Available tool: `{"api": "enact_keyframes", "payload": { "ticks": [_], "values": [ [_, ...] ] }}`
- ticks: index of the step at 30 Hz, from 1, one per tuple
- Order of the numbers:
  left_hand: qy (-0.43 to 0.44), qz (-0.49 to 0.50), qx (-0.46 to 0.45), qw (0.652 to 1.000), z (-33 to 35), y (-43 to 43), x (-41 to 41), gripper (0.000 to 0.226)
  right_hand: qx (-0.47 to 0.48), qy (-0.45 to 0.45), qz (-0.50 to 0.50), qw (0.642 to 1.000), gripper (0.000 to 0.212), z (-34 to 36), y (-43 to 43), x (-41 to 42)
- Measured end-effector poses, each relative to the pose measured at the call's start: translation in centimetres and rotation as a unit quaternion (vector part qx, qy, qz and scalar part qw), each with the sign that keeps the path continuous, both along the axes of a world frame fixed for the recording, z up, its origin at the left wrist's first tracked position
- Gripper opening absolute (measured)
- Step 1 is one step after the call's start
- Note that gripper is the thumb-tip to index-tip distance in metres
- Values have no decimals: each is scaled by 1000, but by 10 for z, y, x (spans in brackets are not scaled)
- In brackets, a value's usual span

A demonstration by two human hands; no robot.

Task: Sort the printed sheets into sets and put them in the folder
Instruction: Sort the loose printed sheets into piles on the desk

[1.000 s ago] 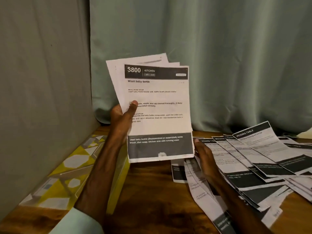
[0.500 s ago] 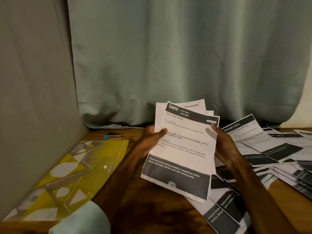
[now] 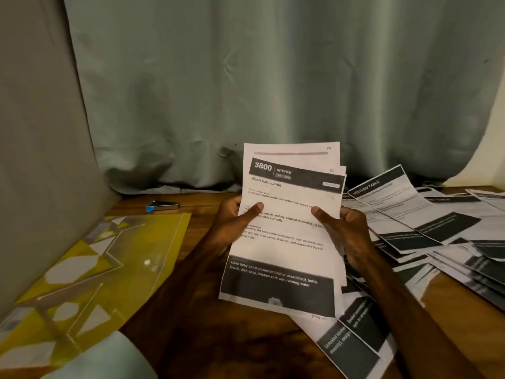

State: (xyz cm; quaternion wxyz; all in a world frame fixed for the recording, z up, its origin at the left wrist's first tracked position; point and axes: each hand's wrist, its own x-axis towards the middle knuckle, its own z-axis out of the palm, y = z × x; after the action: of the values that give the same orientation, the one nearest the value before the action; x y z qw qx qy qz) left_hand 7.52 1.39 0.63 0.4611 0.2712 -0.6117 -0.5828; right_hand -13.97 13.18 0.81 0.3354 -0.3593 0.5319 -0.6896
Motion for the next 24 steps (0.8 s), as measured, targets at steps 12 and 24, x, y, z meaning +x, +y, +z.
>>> {"api": "enact_keyframes", "payload": {
  "ticks": [12, 24],
  "values": [
    [0, -6, -6, 1000, -4, -2, 3, 22, -31, -68, 35, 997, 33, 2, -1, -20],
    [-16, -27, -12, 999, 0, 3, 7, 14, -49, -77, -44, 995, 35, 1, 3, -24]
  ]
}}
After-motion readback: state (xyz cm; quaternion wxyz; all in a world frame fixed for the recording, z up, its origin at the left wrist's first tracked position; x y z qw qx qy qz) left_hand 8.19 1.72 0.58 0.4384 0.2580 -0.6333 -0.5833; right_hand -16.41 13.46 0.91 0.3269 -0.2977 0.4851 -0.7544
